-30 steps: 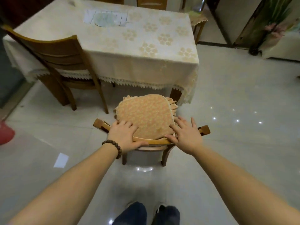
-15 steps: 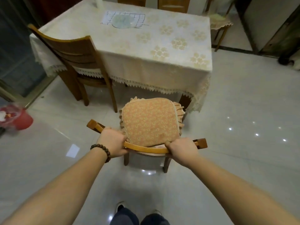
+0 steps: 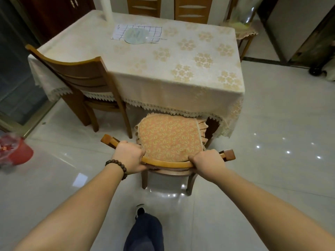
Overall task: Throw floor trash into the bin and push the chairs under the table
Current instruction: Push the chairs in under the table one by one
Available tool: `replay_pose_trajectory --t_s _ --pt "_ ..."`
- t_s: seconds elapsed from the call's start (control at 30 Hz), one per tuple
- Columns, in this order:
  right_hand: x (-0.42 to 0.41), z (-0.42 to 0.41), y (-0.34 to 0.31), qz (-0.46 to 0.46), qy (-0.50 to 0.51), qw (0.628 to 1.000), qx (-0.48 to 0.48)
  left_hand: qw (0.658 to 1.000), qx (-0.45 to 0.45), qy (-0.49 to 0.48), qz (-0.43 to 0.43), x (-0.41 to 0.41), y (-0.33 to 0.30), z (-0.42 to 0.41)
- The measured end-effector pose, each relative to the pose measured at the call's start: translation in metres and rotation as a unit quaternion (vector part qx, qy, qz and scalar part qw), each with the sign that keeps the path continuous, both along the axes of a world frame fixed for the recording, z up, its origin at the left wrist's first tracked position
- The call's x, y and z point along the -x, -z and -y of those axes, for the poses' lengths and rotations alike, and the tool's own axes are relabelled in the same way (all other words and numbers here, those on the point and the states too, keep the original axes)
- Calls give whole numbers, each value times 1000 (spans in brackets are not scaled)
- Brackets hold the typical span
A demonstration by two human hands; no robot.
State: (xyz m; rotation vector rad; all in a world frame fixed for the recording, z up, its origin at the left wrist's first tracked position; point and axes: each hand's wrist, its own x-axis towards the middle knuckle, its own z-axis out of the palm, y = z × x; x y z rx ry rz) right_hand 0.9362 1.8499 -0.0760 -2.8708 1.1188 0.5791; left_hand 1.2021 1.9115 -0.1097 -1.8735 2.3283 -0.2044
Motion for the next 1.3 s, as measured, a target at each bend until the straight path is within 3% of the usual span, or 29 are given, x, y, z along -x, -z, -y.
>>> replay_pose_trajectory --t_s 0.57,1.17,1.3 --pt "-122 170 2 -31 93 995 -3 997 -32 65 9 -126 5 202" --pt "-122 349 13 -43 105 993 2 997 -54 48 15 -124 5 379" --pt "-111 370 27 16 121 992 23 998 -50 49 2 -118 7 399"
